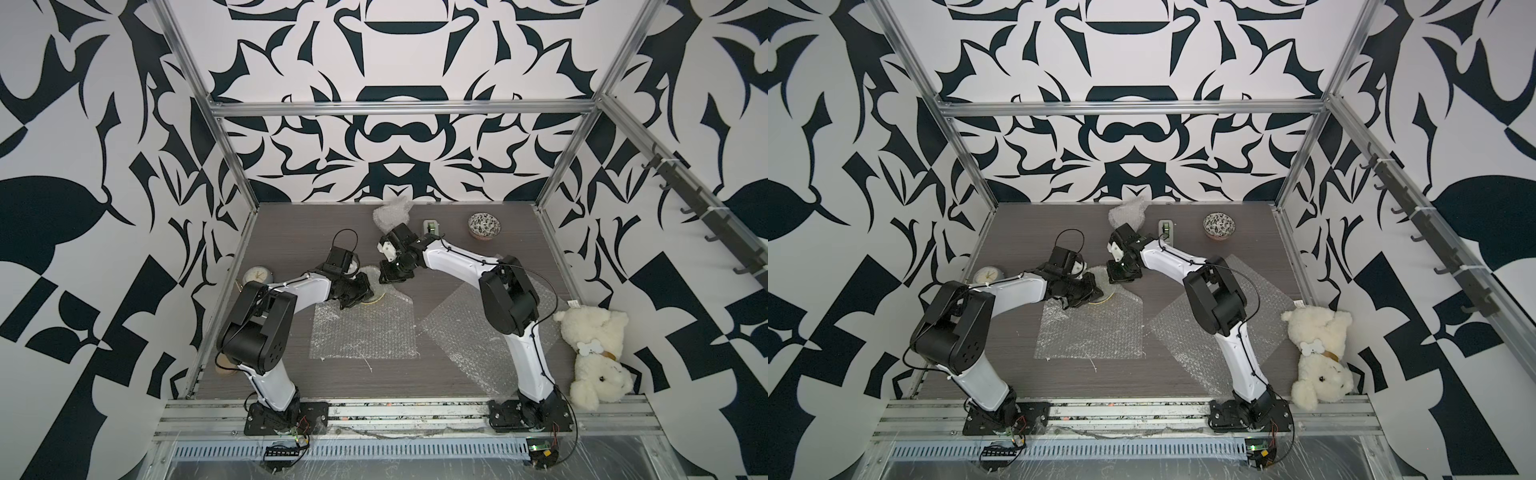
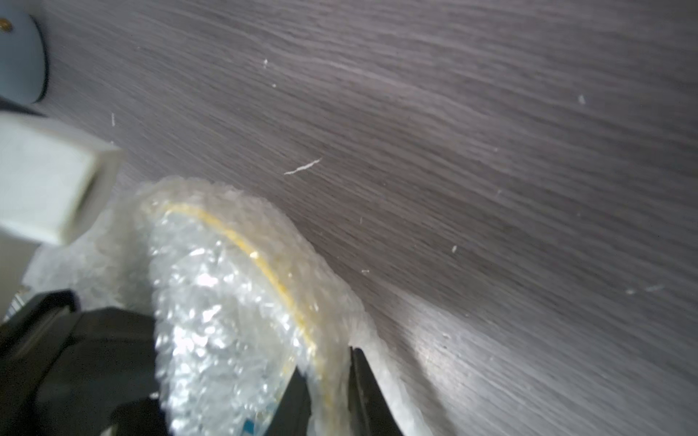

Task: Wrap bowls in bubble wrap
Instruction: Wrap the bowl in bubble wrap.

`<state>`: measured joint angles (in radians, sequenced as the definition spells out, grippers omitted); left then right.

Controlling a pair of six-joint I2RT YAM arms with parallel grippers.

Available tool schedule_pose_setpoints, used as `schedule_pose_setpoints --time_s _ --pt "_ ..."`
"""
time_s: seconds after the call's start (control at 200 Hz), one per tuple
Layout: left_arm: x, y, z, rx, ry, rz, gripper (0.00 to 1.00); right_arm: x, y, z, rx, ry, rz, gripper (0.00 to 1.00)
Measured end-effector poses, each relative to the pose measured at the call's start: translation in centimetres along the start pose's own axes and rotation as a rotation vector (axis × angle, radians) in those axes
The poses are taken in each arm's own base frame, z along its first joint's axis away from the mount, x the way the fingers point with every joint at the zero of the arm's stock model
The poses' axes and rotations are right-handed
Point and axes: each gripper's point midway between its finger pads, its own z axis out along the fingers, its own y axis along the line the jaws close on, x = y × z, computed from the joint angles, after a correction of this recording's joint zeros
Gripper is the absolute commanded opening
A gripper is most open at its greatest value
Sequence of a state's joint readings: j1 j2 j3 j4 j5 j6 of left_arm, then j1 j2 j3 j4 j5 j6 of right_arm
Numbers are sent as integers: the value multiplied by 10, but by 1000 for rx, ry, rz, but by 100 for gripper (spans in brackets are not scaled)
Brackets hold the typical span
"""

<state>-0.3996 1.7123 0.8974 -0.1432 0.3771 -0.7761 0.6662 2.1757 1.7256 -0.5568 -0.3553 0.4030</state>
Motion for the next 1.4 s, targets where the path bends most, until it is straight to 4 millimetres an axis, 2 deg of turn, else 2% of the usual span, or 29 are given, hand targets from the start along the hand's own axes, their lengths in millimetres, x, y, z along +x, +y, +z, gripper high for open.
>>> schedule_pose_setpoints --time_s 0.06,0.255,0.28,0.35,0.48,0.57,0.705,0.86,1.165,1.285,1.4 --pt "0 1 0 -6 1 4 2 -1 2 -6 -14 -8 6 39" --pt "-2 1 1 -17 1 11 2 -7 8 -30 -86 -47 25 52" --pt "-2 1 1 -17 2 11 2 -8 8 -33 -99 -52 28 61" --pt "-3 1 2 -19 4 10 2 -14 8 -39 -132 -68 38 73" --pt "-4 1 1 -25 4 11 2 -24 7 -42 -164 -81 42 76" --pt "-4 1 1 -28 3 12 2 -36 6 -35 -171 -86 31 80" --pt "-4 1 1 -28 3 11 2 -43 7 -14 -170 -62 4 81" --pt "-4 1 1 -28 2 10 2 -27 10 7 -157 6 -11 81" --pt "-4 1 1 -27 2 10 2 -16 25 15 -150 57 -62 80" --pt "-4 1 1 -27 2 10 2 -16 28 17 -148 67 -72 74" --pt "-4 1 1 -27 2 10 3 -14 26 24 -135 86 -85 62"
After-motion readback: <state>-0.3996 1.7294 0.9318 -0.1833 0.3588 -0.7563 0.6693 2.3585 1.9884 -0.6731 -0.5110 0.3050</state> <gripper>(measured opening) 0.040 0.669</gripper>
